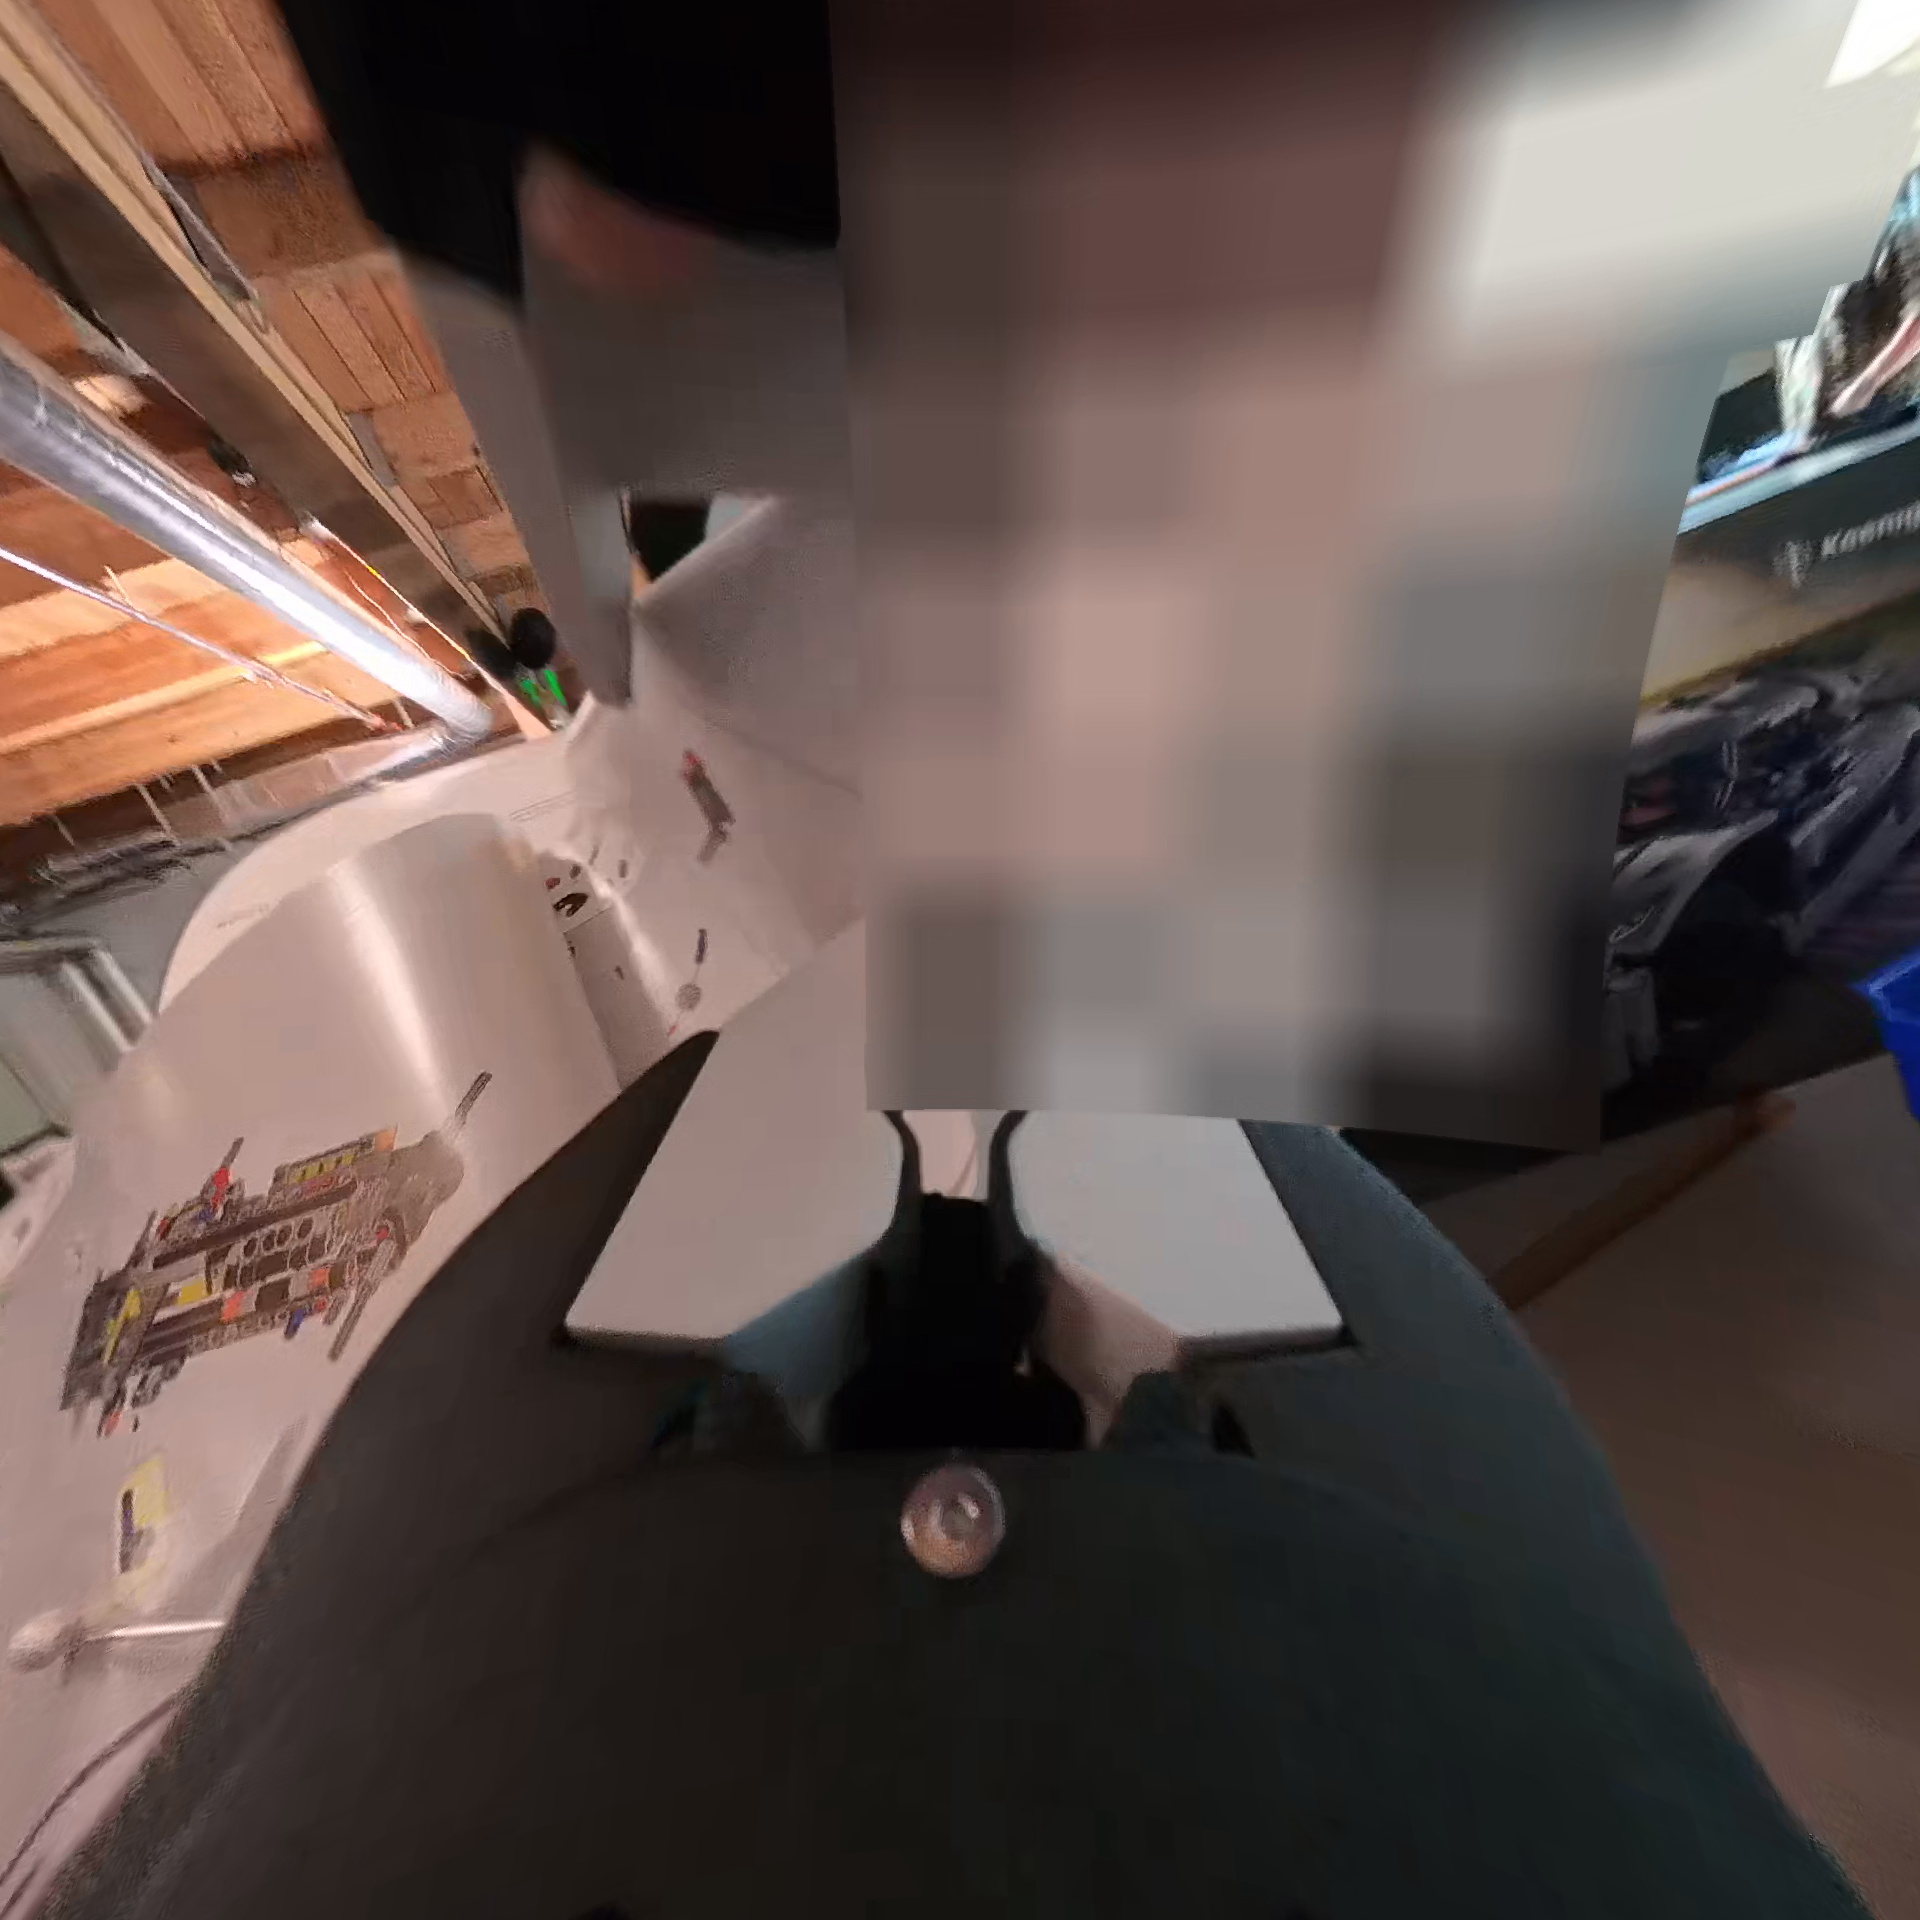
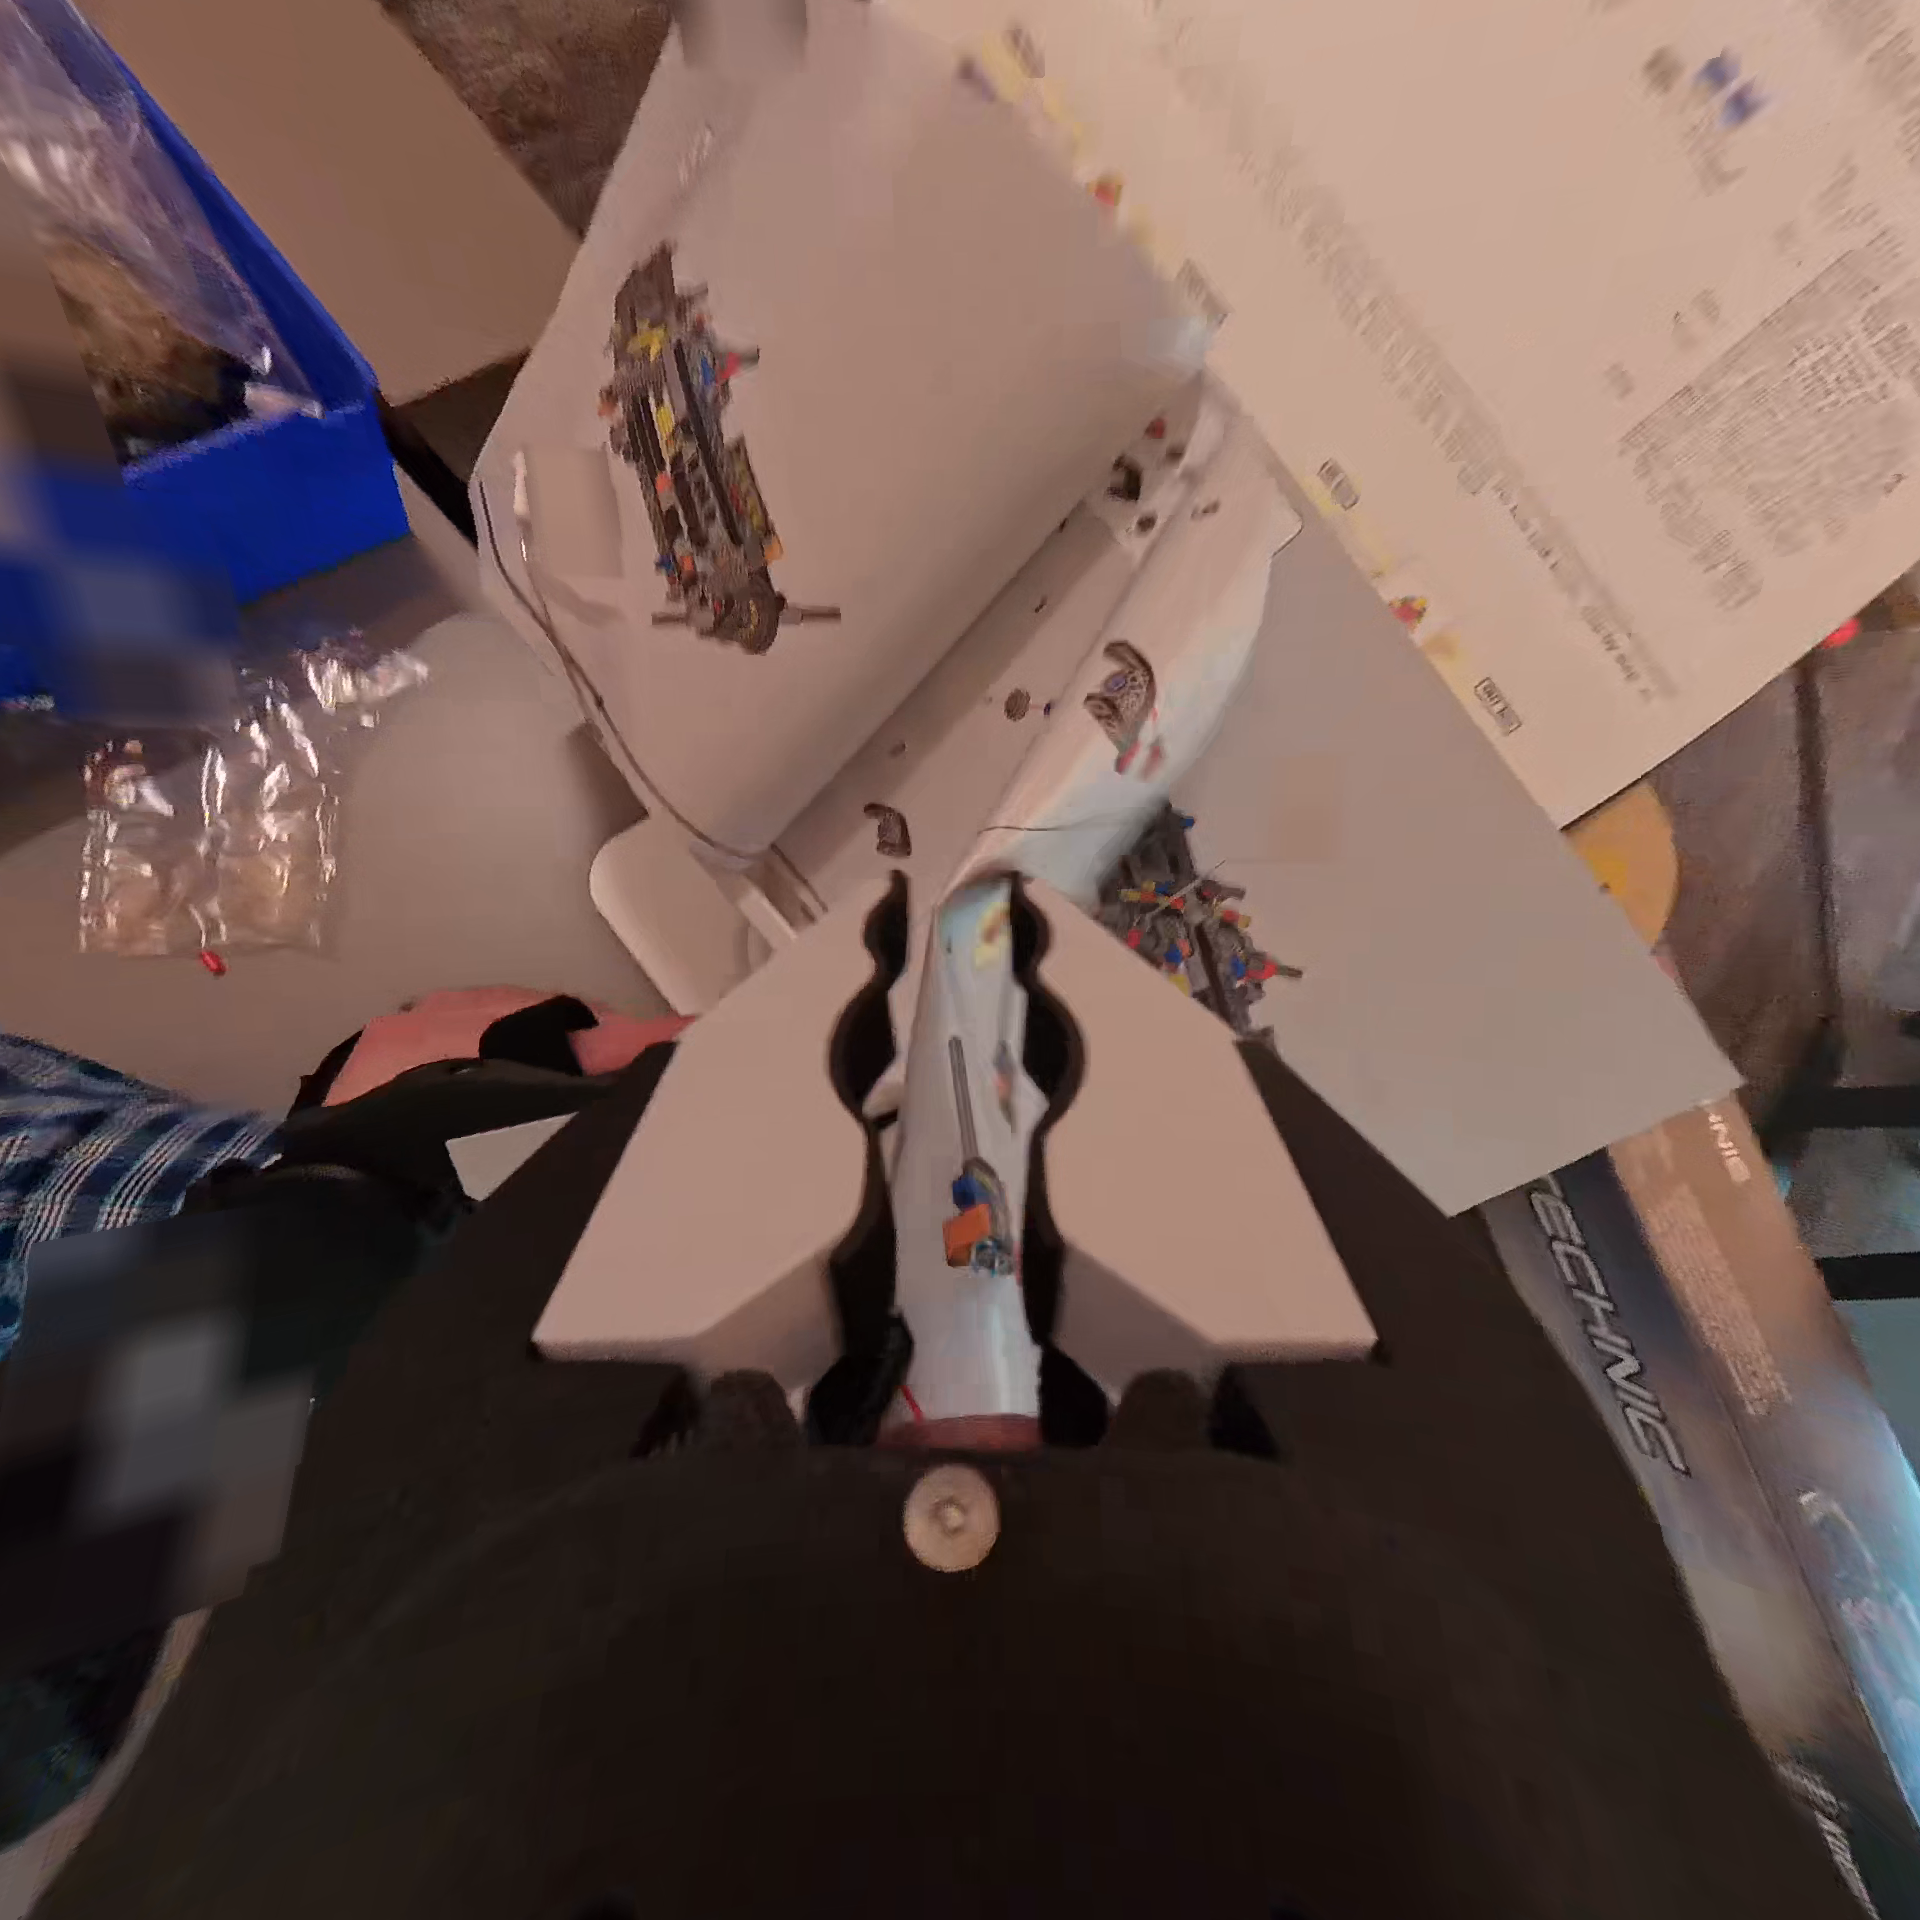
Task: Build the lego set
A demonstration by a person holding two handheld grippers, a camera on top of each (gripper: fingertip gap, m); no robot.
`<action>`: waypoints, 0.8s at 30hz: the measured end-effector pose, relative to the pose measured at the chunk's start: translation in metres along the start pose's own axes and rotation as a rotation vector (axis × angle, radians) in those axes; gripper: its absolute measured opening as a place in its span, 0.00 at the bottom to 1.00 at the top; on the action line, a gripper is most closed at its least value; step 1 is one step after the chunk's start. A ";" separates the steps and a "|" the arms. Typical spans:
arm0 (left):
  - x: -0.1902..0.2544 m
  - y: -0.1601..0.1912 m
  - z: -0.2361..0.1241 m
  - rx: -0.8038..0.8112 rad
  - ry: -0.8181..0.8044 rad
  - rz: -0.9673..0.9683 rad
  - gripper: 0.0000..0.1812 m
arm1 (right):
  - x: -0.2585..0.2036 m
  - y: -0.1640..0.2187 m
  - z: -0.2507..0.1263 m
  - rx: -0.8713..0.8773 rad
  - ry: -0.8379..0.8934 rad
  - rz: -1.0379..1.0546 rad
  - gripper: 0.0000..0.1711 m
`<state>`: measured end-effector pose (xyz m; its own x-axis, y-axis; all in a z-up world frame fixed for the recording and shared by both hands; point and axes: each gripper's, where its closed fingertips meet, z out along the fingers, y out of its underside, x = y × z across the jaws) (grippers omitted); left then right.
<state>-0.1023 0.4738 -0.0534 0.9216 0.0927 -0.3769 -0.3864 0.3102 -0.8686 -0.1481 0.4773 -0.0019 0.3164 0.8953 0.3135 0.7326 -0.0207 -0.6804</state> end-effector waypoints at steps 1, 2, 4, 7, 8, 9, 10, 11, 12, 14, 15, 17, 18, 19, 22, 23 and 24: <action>-0.005 -0.001 -0.002 0.008 0.019 -0.039 0.00 | -0.001 -0.011 -0.008 0.056 0.012 -0.010 0.22; -0.011 -0.003 -0.006 0.019 0.032 -0.075 0.00 | -0.004 -0.024 -0.021 0.132 0.021 -0.035 0.31; -0.027 -0.007 -0.015 0.058 0.066 -0.195 0.00 | 0.005 -0.053 -0.057 0.318 0.127 -0.064 0.45; -0.070 -0.002 -0.033 0.073 0.072 -0.445 0.00 | 0.028 -0.062 -0.098 0.458 0.325 -0.139 0.35; -0.084 -0.001 -0.039 0.101 0.091 -0.535 0.00 | 0.026 -0.051 -0.089 0.416 0.309 -0.161 0.24; -0.098 0.004 -0.045 0.103 0.102 -0.613 0.00 | 0.017 -0.037 -0.070 0.336 0.233 -0.167 0.19; -0.113 0.016 -0.049 0.061 0.080 -0.669 0.00 | 0.006 -0.026 -0.047 0.271 0.156 -0.157 0.19; -0.125 0.026 -0.052 0.039 0.071 -0.715 0.00 | -0.005 -0.022 -0.025 0.248 0.101 -0.162 0.18; -0.135 0.033 -0.055 0.038 0.076 -0.761 0.00 | -0.018 -0.023 -0.003 0.255 0.061 -0.185 0.14; -0.154 0.053 -0.061 0.007 0.052 -0.840 0.00 | -0.043 -0.027 0.042 0.243 -0.002 -0.227 0.14; -0.163 0.061 -0.065 -0.003 0.042 -0.864 0.00 | -0.056 -0.031 0.061 0.241 -0.025 -0.256 0.15; -0.177 0.069 -0.071 -0.001 0.046 -0.855 0.02 | -0.074 -0.035 0.096 0.194 -0.022 -0.322 0.13; -0.187 0.075 -0.073 -0.009 0.028 -0.846 0.05 | -0.076 -0.035 0.110 0.156 0.000 -0.347 0.14; -0.198 0.078 -0.075 -0.005 0.015 -0.847 0.06 | -0.078 -0.036 0.121 0.136 0.014 -0.366 0.14; -0.224 0.090 -0.074 -0.021 0.012 -0.873 0.01 | -0.080 -0.043 0.129 0.145 0.050 -0.386 0.10; -0.228 0.092 -0.073 -0.023 0.022 -0.885 0.00 | -0.084 -0.045 0.124 0.161 0.050 -0.395 0.14; -0.230 0.093 -0.071 -0.026 0.040 -0.898 0.00 | -0.091 -0.044 0.117 0.164 0.030 -0.418 0.15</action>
<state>-0.3526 0.4142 -0.0701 0.8753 -0.2074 0.4368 0.4775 0.2280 -0.8485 -0.2796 0.4484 -0.0785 0.0329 0.7985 0.6011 0.6966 0.4129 -0.5867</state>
